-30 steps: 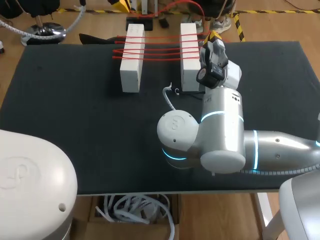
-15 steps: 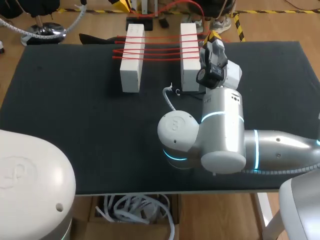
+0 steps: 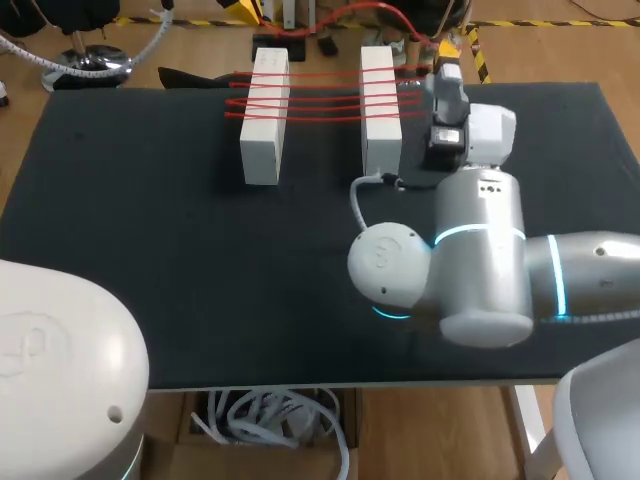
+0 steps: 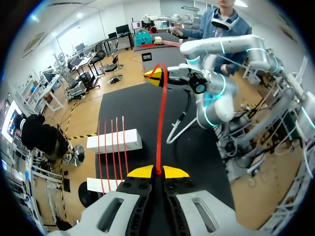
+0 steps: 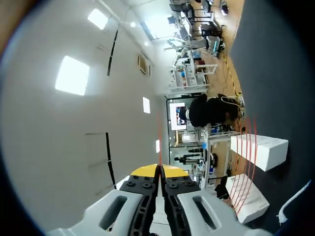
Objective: Grab the tape and strap the tape.
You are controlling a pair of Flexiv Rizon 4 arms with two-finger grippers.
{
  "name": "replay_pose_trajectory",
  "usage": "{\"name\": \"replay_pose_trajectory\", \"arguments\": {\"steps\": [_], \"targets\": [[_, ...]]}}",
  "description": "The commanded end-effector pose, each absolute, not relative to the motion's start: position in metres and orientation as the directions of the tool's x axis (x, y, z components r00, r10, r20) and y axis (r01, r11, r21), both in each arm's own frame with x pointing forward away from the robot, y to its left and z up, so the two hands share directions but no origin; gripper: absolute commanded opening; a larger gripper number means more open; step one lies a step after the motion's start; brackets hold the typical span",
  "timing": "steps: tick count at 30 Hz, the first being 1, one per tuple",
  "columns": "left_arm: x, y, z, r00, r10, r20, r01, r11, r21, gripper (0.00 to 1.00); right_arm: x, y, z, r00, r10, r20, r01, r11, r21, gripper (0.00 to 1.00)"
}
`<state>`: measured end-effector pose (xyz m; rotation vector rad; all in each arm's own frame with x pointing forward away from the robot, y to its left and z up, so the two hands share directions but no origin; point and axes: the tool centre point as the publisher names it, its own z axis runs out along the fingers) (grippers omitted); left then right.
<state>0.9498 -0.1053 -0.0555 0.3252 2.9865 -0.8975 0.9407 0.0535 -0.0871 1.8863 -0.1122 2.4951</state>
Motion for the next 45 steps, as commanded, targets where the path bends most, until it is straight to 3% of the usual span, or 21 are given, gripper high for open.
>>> {"name": "replay_pose_trajectory", "arguments": {"steps": [1,11,18,25,45], "targets": [[0.95,-0.105,-0.055,-0.978,0.196,-0.064,0.199,0.816,-0.542,0.0,0.941,0.042,-0.079,-0.34,0.36,0.869,-0.02,-0.927,0.376,0.0],[0.95,-0.105,-0.055,-0.978,0.196,-0.064,0.199,0.816,-0.542,0.0,0.942,0.044,-0.074,-0.314,0.374,0.873,-0.043,-0.924,0.381,0.0],[0.95,-0.105,-0.055,-0.978,0.196,-0.064,0.199,0.816,-0.542,0.0,0.951,0.059,-0.039,-0.295,0.492,0.819,-0.114,-0.869,0.481,0.0],[0.95,-0.105,-0.055,-0.978,0.196,-0.064,0.199,0.816,-0.542,0.0,0.953,0.071,-0.032,-0.161,0.64,0.752,-0.08,-0.768,0.636,0.0],[0.95,-0.105,-0.055,-0.978,0.196,-0.064,0.199,0.816,-0.542,0.0,0.953,0.071,-0.032,-0.161,0.64,0.752,-0.08,-0.768,0.636,0.0]]}}
